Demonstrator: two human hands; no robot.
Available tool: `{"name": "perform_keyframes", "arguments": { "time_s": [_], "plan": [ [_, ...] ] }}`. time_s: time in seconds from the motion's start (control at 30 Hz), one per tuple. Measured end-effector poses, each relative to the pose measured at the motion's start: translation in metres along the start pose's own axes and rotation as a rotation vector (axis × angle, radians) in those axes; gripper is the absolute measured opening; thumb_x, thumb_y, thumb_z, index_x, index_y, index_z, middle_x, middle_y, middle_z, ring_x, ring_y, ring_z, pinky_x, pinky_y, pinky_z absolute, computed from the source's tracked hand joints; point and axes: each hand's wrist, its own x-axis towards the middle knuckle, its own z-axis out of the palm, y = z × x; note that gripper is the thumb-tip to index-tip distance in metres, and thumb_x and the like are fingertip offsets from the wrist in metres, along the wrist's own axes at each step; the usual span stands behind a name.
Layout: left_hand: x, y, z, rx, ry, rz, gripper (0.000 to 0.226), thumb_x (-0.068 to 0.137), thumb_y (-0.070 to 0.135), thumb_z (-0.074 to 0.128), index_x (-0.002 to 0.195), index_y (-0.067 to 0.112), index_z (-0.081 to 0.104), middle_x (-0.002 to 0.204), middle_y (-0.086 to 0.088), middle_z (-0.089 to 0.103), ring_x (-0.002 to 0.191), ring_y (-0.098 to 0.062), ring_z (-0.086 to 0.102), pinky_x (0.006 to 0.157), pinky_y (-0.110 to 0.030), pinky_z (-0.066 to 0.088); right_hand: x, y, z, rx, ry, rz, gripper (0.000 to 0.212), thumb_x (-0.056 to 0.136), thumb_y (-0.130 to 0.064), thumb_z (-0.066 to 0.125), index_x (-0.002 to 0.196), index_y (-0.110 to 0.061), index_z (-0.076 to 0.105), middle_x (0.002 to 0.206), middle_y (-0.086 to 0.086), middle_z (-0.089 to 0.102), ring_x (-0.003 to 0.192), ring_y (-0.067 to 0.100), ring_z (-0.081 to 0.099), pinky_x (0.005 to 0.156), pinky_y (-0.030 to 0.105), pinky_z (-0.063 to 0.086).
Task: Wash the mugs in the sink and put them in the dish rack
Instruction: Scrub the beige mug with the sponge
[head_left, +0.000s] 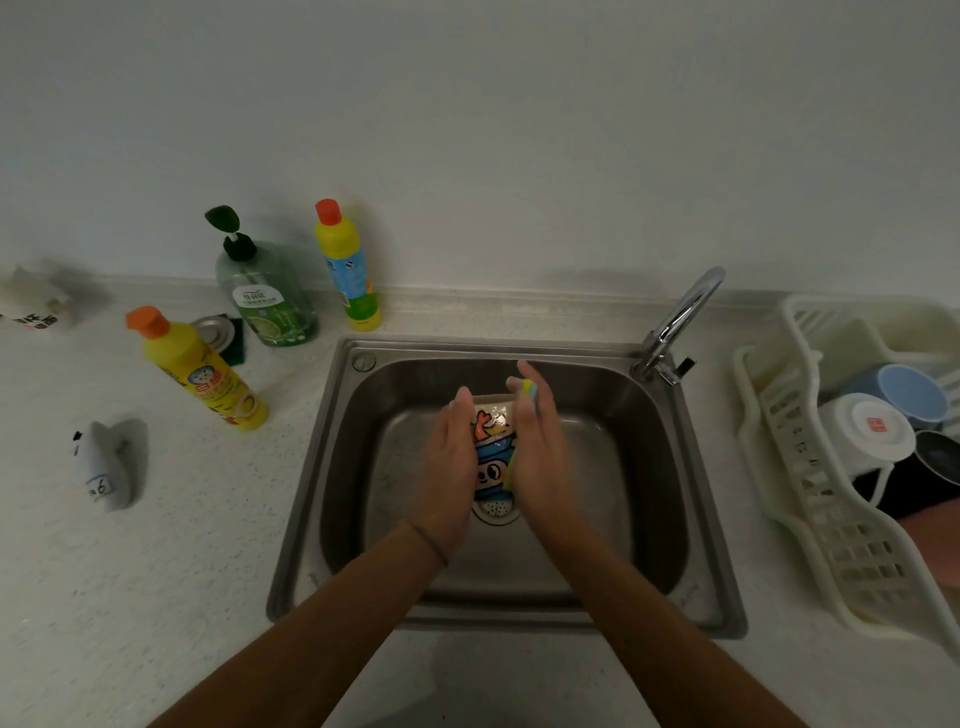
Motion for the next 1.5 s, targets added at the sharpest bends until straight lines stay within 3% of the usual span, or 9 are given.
{"name": "perform_keyframes", "arguments": {
  "time_s": [0.07,0.23,0.47,0.6,0.7,0.9,1.07,1.23,1.5],
  "plan": [
    [-0.001,0.000,0.004,-0.022,0.005,-0.032,0.064,0.103,0.062,0.037,0.125,0.010,0.066,0.113,-0.016,0.074,0.104,-0.031,0.074,0.084,-0.042,0.062,0.004,-0.004,-0.003,0.008,0.000,0.110,0.040,0.107,-0.050,0.029,0.147,-0.052,0.033,0.135,-0.024,0.053,0.108,0.008,0.066,0.093,0.045,0.058],
    [0.001,0.003,-0.002,-0.024,-0.018,-0.030,0.079,0.093,0.077,0.043,0.126,0.009,0.066,0.122,-0.024,0.068,0.118,-0.042,0.065,0.103,-0.058,0.052,-0.019,0.010,0.014,-0.339,-0.015,-0.179,0.050,0.106,-0.046,0.029,0.155,-0.046,0.021,0.161,-0.012,0.020,0.132,0.012,0.049,0.102,0.039,0.053],
    [0.001,0.005,-0.009,0.018,-0.199,-0.127,0.054,0.104,0.056,0.038,0.129,0.018,0.067,0.118,-0.011,0.075,0.109,-0.028,0.073,0.091,-0.043,0.059,0.006,-0.002,-0.011,0.044,-0.141,0.121,0.036,0.109,-0.039,0.032,0.145,-0.044,0.039,0.110,-0.020,0.059,0.096,0.002,0.069,0.078,0.028,0.060],
    [0.000,0.003,-0.003,0.006,-0.097,-0.084,0.053,0.101,0.058,0.045,0.121,0.016,0.071,0.113,-0.011,0.076,0.107,-0.029,0.073,0.090,-0.044,0.059,-0.001,0.004,-0.003,-0.028,-0.071,0.068,0.039,0.108,-0.045,0.031,0.146,-0.050,0.034,0.129,-0.010,0.057,0.106,0.009,0.067,0.089,0.037,0.060],
    [0.004,0.003,-0.004,0.003,-0.035,-0.055,0.058,0.096,0.062,0.051,0.120,0.014,0.072,0.113,-0.014,0.075,0.107,-0.030,0.072,0.087,-0.042,0.059,-0.023,0.016,0.010,-0.325,-0.060,-0.178,0.051,0.107,-0.043,0.032,0.156,-0.044,0.021,0.162,-0.009,0.023,0.137,0.008,0.044,0.107,0.034,0.048],
    [-0.003,-0.003,-0.002,-0.028,-0.088,-0.096,0.056,0.094,0.061,0.054,0.126,0.018,0.067,0.115,-0.011,0.075,0.106,-0.027,0.074,0.082,-0.041,0.061,0.007,0.000,-0.004,-0.056,-0.060,0.055,0.034,0.108,-0.045,0.030,0.139,-0.047,0.042,0.121,-0.017,0.057,0.104,-0.001,0.065,0.089,0.032,0.058],
    [0.000,0.004,-0.001,-0.061,-0.084,-0.076,0.057,0.098,0.062,0.051,0.128,0.017,0.069,0.121,-0.014,0.073,0.115,-0.027,0.070,0.096,-0.044,0.055,-0.019,0.012,0.010,-0.498,-0.042,-0.331,0.048,0.106,-0.041,0.029,0.153,-0.034,0.035,0.162,-0.010,0.023,0.143,0.009,0.037,0.113,0.038,0.043],
    [-0.004,-0.001,-0.002,-0.029,-0.112,-0.152,0.054,0.099,0.060,0.049,0.122,0.017,0.070,0.113,-0.012,0.076,0.103,-0.027,0.074,0.079,-0.038,0.058,-0.002,0.010,-0.004,-0.204,-0.016,-0.048,0.037,0.103,-0.052,0.031,0.139,-0.052,0.041,0.141,-0.003,0.051,0.114,0.010,0.062,0.092,0.042,0.059],
    [-0.001,0.005,-0.011,-0.022,-0.248,-0.229,0.062,0.101,0.063,0.032,0.128,0.020,0.067,0.119,-0.010,0.075,0.108,-0.025,0.073,0.083,-0.038,0.060,0.001,0.008,-0.019,-0.093,-0.116,0.021,0.034,0.108,-0.042,0.036,0.140,-0.053,0.040,0.123,-0.018,0.056,0.104,0.009,0.066,0.084,0.034,0.061]
  ]
}}
